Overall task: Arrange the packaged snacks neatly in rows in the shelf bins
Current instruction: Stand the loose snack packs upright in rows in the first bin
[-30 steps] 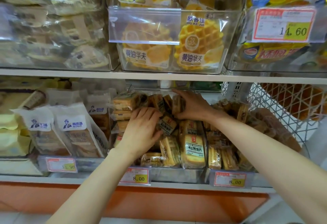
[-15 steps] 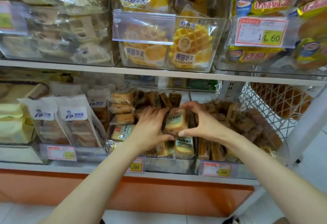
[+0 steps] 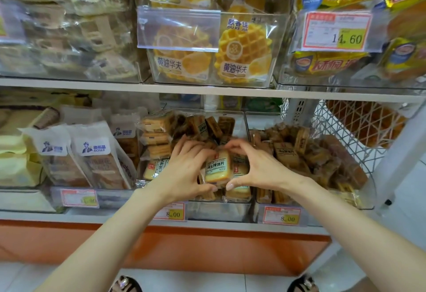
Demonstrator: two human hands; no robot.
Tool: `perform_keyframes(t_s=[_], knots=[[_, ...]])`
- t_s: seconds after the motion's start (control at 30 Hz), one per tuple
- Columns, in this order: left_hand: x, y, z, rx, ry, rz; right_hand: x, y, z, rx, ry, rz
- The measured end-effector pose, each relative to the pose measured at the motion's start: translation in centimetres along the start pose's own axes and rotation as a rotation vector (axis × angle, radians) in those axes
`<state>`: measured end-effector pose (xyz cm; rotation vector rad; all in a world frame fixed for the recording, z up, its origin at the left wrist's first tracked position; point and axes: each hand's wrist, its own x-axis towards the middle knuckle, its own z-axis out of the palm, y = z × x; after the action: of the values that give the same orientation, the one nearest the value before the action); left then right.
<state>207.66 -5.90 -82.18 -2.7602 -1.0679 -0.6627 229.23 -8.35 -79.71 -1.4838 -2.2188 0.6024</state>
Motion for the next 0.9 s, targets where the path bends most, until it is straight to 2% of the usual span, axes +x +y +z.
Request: perform_keyframes(t_s=[0.07, 0.23, 0.43, 0.57, 0.63, 0.73, 0.9], knots=[[-0.1, 0.1, 0.0, -0.018, 0.03, 0.0, -0.2, 0.0, -0.1, -0.006, -0.035, -0.023], [0.0, 0.6, 0.1, -0.024, 0.025, 0.0, -0.5, 0.6, -0.3, -0.22, -0.039, -0.038], [-1.4, 1.9, 0.2, 0.052, -0.047, -0.161, -0.9, 2.0, -2.2, -0.189, 0.103, 0.022], [-1.5, 3.0, 1.1, 0.144, -0.088, -0.253, -1.4, 2.3, -2.0, -0.137, 0.108, 0.035], [-1.3, 3.5, 0.9, 0.059, -0.113, -0.289, -1.4, 2.2, -1.9, -0.141, 0.107, 0.025], [-1.2, 2.8, 0.7, -0.068, -0.239, -0.275, -1.3, 2.5, -1.9, -0.083, 0.098, 0.046], [-1.4, 1.3, -0.2, -0.225, -0.272, -0.195, -1.5, 2.7, -2.1, 0.103, 0.083, 0.1]])
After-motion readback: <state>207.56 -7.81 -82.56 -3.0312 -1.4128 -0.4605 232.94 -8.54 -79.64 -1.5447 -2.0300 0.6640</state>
